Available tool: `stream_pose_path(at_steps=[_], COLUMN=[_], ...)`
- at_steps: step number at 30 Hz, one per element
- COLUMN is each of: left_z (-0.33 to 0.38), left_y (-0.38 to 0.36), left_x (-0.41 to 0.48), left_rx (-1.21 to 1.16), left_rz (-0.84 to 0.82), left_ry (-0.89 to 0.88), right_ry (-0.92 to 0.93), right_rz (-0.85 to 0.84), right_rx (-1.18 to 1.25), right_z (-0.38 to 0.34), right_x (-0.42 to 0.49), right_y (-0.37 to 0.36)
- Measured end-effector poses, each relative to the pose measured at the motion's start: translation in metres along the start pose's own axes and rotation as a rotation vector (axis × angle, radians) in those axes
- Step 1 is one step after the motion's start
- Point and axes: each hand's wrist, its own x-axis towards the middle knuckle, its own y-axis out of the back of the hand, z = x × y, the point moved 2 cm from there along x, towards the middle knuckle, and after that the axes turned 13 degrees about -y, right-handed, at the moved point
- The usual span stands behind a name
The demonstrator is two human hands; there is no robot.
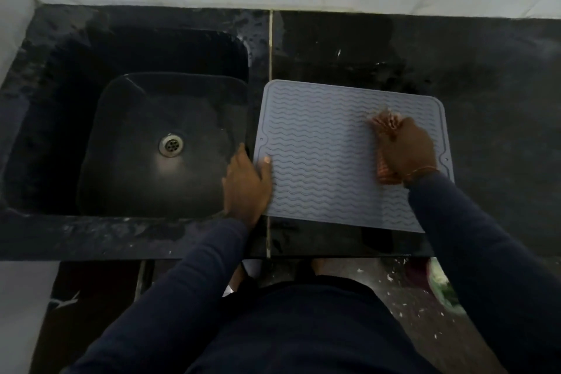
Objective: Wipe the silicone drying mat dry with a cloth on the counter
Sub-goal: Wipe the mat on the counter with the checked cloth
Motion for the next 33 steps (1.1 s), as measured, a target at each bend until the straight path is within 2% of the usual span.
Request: stream_pose_path(at_steps=[4,6,9,11,13,15,17,19,21,22,25,29,32,33], left_z=[0.001,0.000,0.001,0.000,0.000,-0.001,-0.001,-0.001,-0.002,-0.003,-0.008,-0.011,-0.013,-0.015], left_y=[-0.002,-0.003,-0.002,-0.003,-0.003,-0.004,-0.004,-0.004,-0.004,-0.004,-0.004,-0.005,-0.001,0.001], left_x=[0.003,0.005,0.003,0.003,0.002,0.002,0.004,0.007,0.006,0.007,0.008,0.006,0.006,0.006], left_rx=[0.009,0.021,0.045,0.069,0.091,0.117,0.132,0.116,0.092,0.077,0.042,0.099,0.149,0.196], left_rz=[-0.012,-0.005,-0.005,0.009,0.026,0.027,0.009,0.000,-0.009,-0.011,0.000,-0.007,-0.029,-0.053], left_ry=[-0.029,-0.029,-0.020,-0.010,0.010,0.020,0.007,0.020,0.016,0.013,0.027,-0.005,0.001,-0.011], right_ry=[0.287,0.358,0.355,0.386,0.384,0.371,0.303,0.159,0.048,0.064,0.278,0.500,0.469,0.438], right_rz=[-0.052,-0.101,-0.185,-0.278,-0.399,-0.335,-0.193,-0.101,-0.082,-0.069,-0.032,-0.140,-0.259,-0.234], right_rx=[0.036,0.075,0.073,0.074,0.175,0.164,0.017,-0.147,-0.205,-0.210,-0.184,-0.188,-0.073,-0.040], right_z=[-0.047,-0.082,-0.114,-0.117,-0.102,-0.073,-0.032,0.007,0.026,0.022,-0.031,-0.094,-0.088,-0.078], right_x=[-0.041,-0.065,-0.082,-0.074,-0.054,-0.026,0.005,0.025,0.022,0.012,-0.036,-0.105,-0.105,-0.099], right_y=[-0.047,-0.078,-0.107,-0.105,-0.082,-0.048,-0.008,0.023,0.025,0.015,-0.040,-0.111,-0.102,-0.085])
